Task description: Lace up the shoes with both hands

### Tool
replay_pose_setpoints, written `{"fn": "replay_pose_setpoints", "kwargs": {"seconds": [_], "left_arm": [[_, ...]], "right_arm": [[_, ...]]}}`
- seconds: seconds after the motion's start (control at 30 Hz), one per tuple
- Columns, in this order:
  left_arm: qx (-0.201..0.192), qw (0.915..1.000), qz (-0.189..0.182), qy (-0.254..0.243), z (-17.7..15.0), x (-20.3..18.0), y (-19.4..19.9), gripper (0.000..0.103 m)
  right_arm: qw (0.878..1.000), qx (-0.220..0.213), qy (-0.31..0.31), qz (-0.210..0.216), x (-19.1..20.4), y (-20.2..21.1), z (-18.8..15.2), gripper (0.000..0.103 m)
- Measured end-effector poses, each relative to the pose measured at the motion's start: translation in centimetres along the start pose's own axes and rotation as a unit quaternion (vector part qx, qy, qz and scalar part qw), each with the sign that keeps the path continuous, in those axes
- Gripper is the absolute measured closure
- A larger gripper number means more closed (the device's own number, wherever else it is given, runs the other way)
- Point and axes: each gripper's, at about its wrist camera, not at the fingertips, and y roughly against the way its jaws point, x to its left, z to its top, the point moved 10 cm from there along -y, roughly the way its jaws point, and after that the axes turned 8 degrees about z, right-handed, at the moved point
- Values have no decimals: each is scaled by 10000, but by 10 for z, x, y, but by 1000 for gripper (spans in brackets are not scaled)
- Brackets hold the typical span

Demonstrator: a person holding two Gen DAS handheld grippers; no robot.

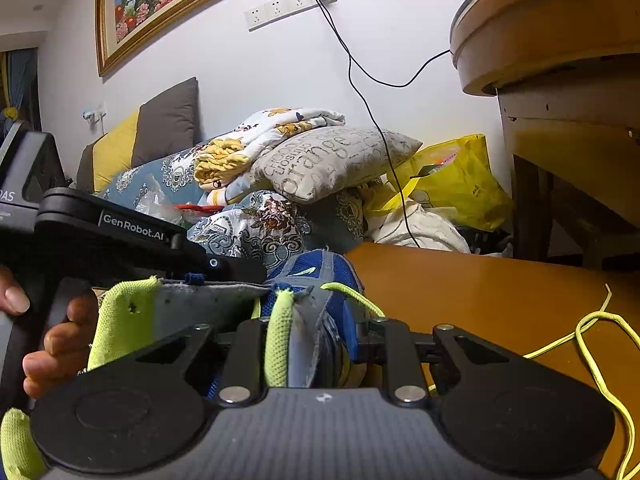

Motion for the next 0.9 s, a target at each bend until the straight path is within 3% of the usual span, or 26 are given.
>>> {"fn": "replay_pose_setpoints", "kwargs": {"seconds": [0.37, 0.57, 0.63, 0.77, 0.9], "left_arm": [[-622, 9961, 622, 29, 20, 19, 20, 100], [-587, 9969, 510, 144, 25, 25, 24, 99], [-583, 9970, 478, 163, 25, 26, 24, 96], [-513, 9977, 408, 189, 21, 23, 20, 79], [-378, 9984, 355, 240, 12, 17, 11, 73]], "right_arm": [[10000, 23, -3, -24, 0, 0, -1, 79], [10000, 41, -13, -22, -1, 0, 0, 79], [10000, 43, -21, -24, -2, 0, 0, 79], [10000, 43, -36, -31, -2, 0, 0, 79], [10000, 44, -37, -25, -3, 0, 0, 79]]}}
